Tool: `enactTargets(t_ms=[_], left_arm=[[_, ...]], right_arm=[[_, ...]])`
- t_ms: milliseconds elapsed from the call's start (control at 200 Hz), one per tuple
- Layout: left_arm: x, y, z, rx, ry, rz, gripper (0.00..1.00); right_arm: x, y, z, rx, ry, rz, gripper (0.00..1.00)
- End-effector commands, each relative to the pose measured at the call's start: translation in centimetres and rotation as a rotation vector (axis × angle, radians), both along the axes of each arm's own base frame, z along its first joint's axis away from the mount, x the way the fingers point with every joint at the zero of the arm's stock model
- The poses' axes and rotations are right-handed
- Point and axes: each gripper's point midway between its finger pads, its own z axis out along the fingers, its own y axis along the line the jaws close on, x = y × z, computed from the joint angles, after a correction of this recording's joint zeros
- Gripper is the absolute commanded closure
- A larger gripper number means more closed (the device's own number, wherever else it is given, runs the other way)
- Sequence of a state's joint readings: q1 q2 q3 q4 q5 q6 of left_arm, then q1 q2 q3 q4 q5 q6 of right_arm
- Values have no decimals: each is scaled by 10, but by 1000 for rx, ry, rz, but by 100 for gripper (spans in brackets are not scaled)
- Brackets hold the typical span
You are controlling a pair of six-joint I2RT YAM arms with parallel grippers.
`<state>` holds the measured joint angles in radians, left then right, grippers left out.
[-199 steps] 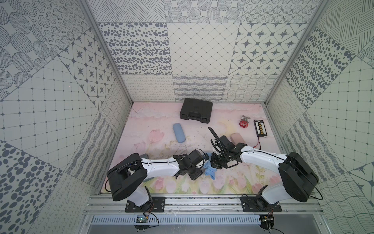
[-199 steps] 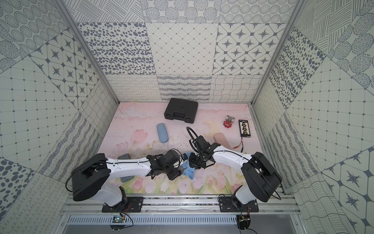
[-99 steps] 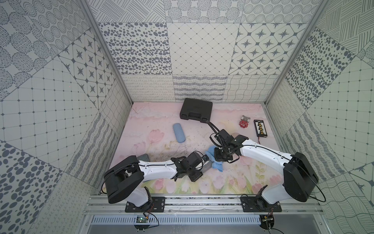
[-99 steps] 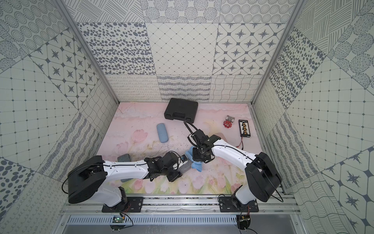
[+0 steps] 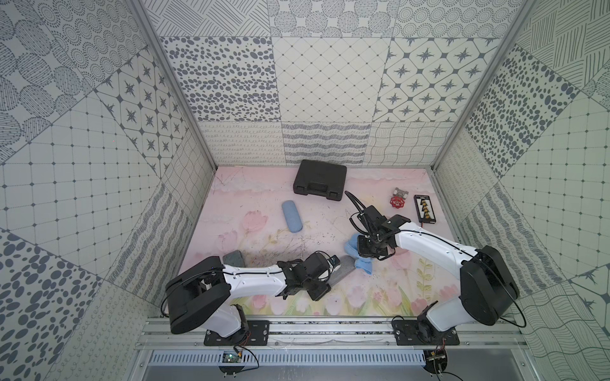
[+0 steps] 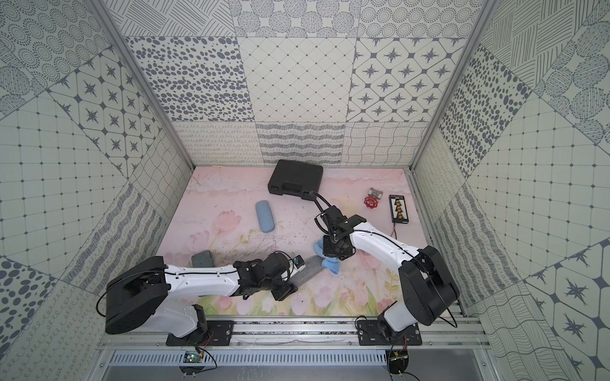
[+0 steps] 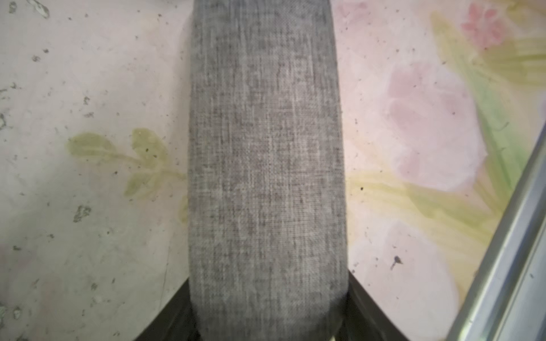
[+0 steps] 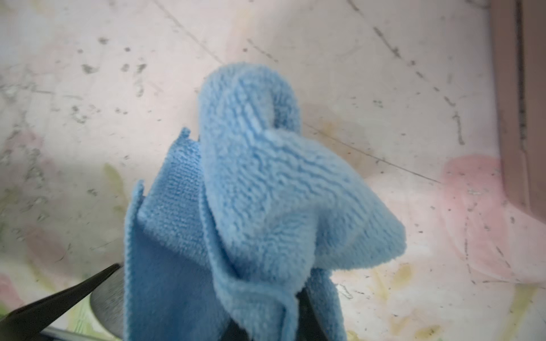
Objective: Wipe the eyeglass case
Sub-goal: Wipe the dirt from the eyeglass case.
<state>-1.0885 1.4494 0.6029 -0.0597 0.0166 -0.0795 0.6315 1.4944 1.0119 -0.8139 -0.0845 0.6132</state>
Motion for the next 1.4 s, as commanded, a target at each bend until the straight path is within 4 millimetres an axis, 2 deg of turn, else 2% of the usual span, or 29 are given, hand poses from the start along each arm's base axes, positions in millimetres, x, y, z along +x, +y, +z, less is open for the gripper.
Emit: enactTargets(t_ms=[0, 55, 95, 130, 175, 255, 335, 390, 455, 530, 590, 675, 841, 966, 1161, 1246, 1396], left_arm=[[7, -11, 15, -68, -32, 30, 72], [7, -12, 16, -68, -34, 30, 72], [7, -12, 15, -68, -33, 29, 72], [8, -12, 16, -69, -33, 31, 72], [6, -12, 15, -68, -31, 29, 72], [6, -9, 14, -64, -28, 32, 72], [5, -8, 14, -68, -29, 33, 72], [5, -7, 13, -68, -30, 33, 72], [5, -6, 12, -62, -28, 34, 72], [4, -7, 12, -62, -23, 33, 72], [4, -8, 13, -68, -20, 35, 72], [3, -9, 11, -67, -6, 37, 72], [1, -10, 8, -60, 25, 56, 66], [0, -6, 5, -46, 30, 70, 52], [4, -2, 9, -21, 10, 84, 23], [7, -3, 13, -16, -1, 80, 16], [7, -7, 15, -13, -7, 58, 12]], right_arm=[[-26, 48, 15, 221, 55, 64, 100], [-39, 79, 15, 377, 115, 69, 100], [-46, 94, 13, 466, 158, 62, 100], [-48, 98, 8, 506, 185, 43, 100], [-45, 92, 0, 505, 194, 22, 100], [-35, 61, -21, 424, 200, -27, 100], [-20, 7, -41, 188, 167, -68, 100], [-7, -30, -38, -36, 94, -58, 100], [5, -42, -21, -142, 18, -23, 100], [9, -31, -3, -91, -29, 3, 100], [7, -15, 2, -16, -34, 22, 100], [-4, 8, -10, 43, 21, 57, 100], [-31, 41, -42, -5, 91, 159, 100], [-41, 41, -59, -13, 129, 161, 100], [-38, 39, -59, -33, 117, 171, 100], [-37, 41, -58, -28, 116, 176, 100], [-35, 46, -56, -14, 117, 187, 100]])
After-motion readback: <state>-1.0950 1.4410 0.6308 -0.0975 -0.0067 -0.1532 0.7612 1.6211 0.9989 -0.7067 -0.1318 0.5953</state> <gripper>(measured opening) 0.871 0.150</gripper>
